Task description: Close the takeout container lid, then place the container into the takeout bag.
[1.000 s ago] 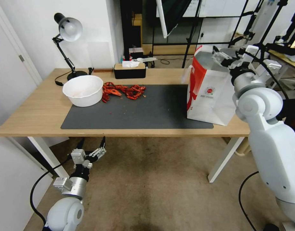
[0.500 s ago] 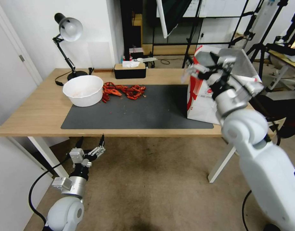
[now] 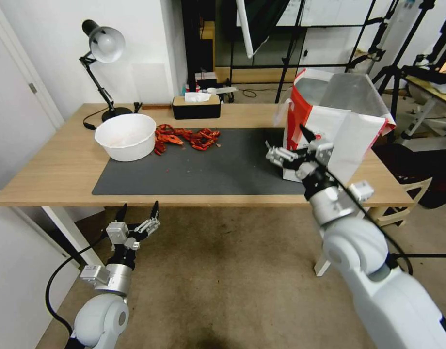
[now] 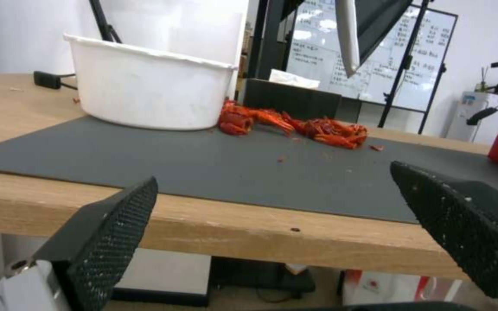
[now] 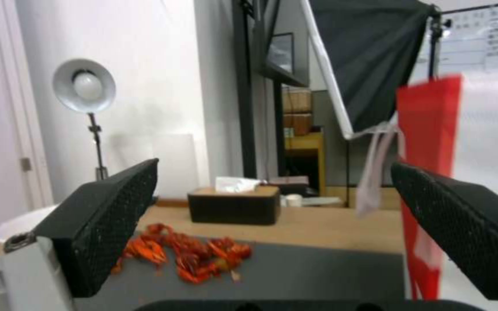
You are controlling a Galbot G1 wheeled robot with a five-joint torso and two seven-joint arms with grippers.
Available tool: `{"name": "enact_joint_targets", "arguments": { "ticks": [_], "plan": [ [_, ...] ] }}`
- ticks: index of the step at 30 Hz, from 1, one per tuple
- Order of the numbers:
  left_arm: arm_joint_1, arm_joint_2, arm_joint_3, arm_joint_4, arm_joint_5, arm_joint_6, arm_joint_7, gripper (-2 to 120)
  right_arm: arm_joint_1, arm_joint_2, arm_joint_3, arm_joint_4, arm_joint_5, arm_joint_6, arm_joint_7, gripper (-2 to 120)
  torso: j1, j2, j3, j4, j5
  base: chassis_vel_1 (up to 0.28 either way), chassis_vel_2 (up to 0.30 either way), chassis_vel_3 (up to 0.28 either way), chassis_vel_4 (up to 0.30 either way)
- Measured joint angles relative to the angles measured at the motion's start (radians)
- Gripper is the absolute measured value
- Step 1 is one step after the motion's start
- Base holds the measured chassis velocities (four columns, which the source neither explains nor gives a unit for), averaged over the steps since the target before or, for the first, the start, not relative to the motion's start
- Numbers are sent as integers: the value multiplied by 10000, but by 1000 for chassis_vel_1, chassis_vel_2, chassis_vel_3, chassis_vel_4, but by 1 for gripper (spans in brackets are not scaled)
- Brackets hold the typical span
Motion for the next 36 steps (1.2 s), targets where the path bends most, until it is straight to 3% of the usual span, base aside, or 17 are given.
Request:
{"name": "enact_joint_targets", "arguments": {
  "ticks": [7,15,24,36],
  "plan": [
    [47,-41,-14,37,104,-148,16,100,-1527,647,-208,-238,-1735,745,621,100,0,-1,0,0,-1,0,0,0,0],
    [52,-54,-17,49,209,-223,181,100,-2504,1124,-569,-653,-2801,1531,1445,100,1,-1,0,0,-1,0,0,0,0],
    [84,-91,3,300,499,-460,379,100,-2987,1626,-1101,-1269,-3362,2146,2615,100,0,-1,1,0,-1,0,0,0,0],
    [156,-95,-18,385,540,-665,574,100,-3360,2159,-1474,-1876,-3796,2736,2904,100,0,-1,1,0,-1,0,0,0,0]
  ]
}}
